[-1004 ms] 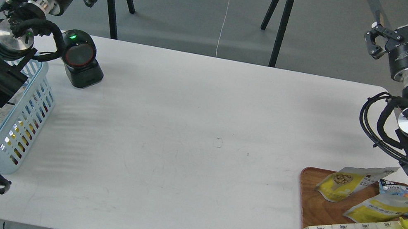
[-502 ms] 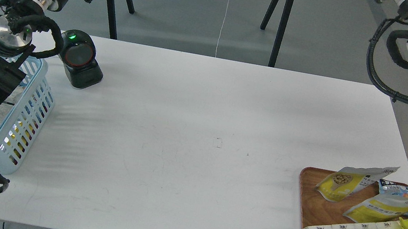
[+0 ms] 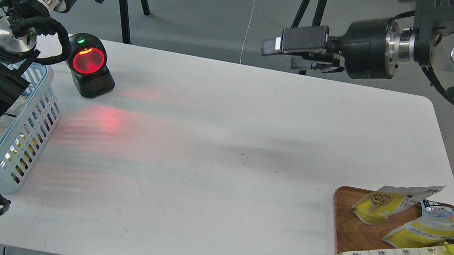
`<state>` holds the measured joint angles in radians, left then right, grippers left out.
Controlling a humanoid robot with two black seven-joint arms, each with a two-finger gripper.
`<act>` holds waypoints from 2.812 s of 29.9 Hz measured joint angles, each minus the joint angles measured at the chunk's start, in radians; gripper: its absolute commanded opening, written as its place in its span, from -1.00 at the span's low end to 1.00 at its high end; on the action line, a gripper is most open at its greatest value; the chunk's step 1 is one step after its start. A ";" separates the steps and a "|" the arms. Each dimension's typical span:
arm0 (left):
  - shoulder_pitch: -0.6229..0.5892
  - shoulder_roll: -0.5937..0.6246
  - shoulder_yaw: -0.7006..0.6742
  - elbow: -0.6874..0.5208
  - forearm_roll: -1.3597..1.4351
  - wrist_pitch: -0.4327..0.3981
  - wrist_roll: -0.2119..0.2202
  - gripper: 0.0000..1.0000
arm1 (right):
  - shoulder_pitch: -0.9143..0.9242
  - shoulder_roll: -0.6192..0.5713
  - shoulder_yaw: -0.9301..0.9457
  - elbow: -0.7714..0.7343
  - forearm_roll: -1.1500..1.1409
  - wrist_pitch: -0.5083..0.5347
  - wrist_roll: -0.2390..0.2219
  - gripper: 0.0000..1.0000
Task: Scan snack and place in basket
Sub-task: 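Move the right gripper from rest toward the wooden tray of snacks, then lower the right gripper and grasp the yellow snack pouch on the tray, then lift the yellow pouch and carry it toward the barcode scanner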
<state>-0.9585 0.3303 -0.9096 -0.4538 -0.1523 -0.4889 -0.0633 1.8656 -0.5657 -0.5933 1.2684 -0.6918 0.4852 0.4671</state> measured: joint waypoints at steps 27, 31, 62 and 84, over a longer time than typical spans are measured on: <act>0.004 -0.006 0.000 0.001 0.001 0.000 -0.012 0.99 | -0.034 -0.163 -0.355 0.135 -1.111 -0.258 0.022 0.41; 0.006 -0.003 0.000 0.001 0.000 0.000 -0.012 0.99 | -0.060 -0.164 -0.354 0.117 -1.119 -0.263 0.022 0.21; 0.000 0.000 0.000 0.004 0.002 0.000 -0.006 0.99 | -0.019 -0.166 -0.330 0.092 -1.111 -0.265 0.022 -1.00; -0.027 0.000 0.000 0.004 0.003 0.000 -0.004 0.99 | 0.121 0.186 -0.142 0.056 -0.954 -0.315 0.022 -1.00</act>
<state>-0.9855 0.3299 -0.9096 -0.4495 -0.1488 -0.4887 -0.0672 1.9863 -0.3799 -0.7355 1.3248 -1.6455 0.1707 0.4887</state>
